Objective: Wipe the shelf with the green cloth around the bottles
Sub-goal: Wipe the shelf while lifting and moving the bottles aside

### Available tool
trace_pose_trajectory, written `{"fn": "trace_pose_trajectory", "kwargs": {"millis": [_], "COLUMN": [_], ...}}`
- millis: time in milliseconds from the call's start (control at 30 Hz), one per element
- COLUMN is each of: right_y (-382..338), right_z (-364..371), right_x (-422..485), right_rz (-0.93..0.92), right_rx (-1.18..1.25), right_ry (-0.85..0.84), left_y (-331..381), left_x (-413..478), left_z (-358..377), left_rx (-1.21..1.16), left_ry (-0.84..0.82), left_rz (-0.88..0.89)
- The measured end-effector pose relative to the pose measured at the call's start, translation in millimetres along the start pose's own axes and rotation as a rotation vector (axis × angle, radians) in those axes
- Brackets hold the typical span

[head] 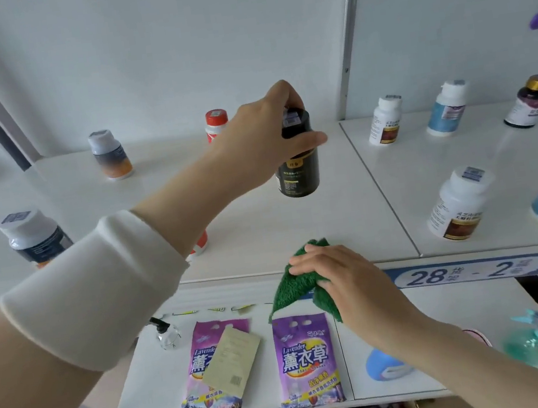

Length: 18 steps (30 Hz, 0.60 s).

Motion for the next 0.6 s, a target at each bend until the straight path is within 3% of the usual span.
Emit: {"fn": "trace_pose_trajectory", "kwargs": {"millis": [333, 467, 600], "right_y": [34.4, 58.1, 84.2], "right_z": [-40.0, -65.4, -112.1], "right_x": [78.1, 107.5, 126.0], "right_rz": [0.514, 0.646, 0.646], "right_rx": [0.040, 0.135, 0.175], "right_ry": [-0.277, -0.266, -0.254], "left_y": [-3.6, -11.8, -8.9], "left_x": [12.7, 18.5, 16.2], "left_z": [23.7, 12.0, 32.4], "left_rx": [0.053, 0.047, 0.118], "left_ry": [-0.055, -0.022, -0.067], "left_rz": [-0.040, -0.087, -0.125]}}
Point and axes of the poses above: each hand's wrist, its own x-axis towards the middle knuckle, its own z-axis out of the palm, y = z × x, the point moved 1 cm from there along x, towards the middle knuckle, and after that the axes turned 8 degrees about -x, right-handed, at the moved point
